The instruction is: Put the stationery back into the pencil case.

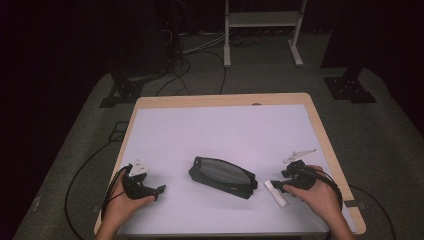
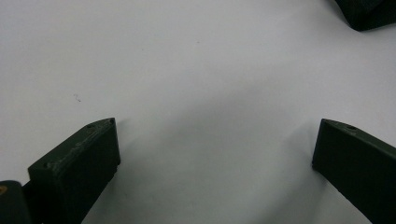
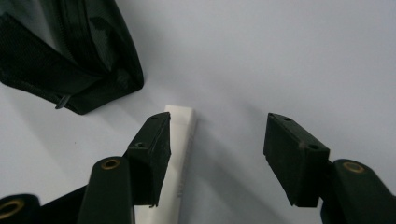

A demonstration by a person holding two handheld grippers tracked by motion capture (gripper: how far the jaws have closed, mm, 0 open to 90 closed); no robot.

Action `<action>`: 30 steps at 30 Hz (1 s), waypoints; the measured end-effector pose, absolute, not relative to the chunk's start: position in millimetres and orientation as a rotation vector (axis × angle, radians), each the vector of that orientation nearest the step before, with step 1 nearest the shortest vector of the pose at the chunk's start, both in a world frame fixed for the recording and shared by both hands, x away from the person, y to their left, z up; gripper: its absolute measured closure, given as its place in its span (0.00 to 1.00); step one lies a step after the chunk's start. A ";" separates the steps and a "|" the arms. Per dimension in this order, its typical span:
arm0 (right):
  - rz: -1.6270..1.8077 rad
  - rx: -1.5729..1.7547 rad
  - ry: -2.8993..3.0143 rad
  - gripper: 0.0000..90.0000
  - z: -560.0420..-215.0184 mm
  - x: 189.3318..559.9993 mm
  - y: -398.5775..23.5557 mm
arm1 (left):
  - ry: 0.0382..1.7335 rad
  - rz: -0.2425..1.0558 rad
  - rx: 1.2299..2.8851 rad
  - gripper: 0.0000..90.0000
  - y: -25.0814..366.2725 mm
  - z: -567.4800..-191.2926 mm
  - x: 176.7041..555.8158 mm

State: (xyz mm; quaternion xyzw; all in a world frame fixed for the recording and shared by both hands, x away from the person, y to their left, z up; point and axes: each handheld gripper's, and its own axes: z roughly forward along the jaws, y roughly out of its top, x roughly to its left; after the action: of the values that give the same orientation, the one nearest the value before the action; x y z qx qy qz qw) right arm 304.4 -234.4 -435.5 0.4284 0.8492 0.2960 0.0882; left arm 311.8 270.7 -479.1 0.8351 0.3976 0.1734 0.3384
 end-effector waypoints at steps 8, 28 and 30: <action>0.860 1.263 2.569 0.48 -438.6 299.3 -228.9 | 1.036 0.450 2.176 0.00 270.7 -479.1 311.9; 0.757 1.217 2.644 0.60 -449.8 287.8 -218.0 | 1.036 0.448 2.175 0.00 270.9 -479.1 312.1; 0.752 1.217 2.646 0.62 -450.2 287.3 -217.8 | 1.036 0.447 2.175 0.00 271.0 -479.1 312.1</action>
State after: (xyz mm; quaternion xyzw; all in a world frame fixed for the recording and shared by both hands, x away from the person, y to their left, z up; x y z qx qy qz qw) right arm 287.3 -217.8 -450.2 0.4038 0.8776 0.2495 0.0668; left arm 312.1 271.0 -479.1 0.8351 0.3979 0.1718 0.3387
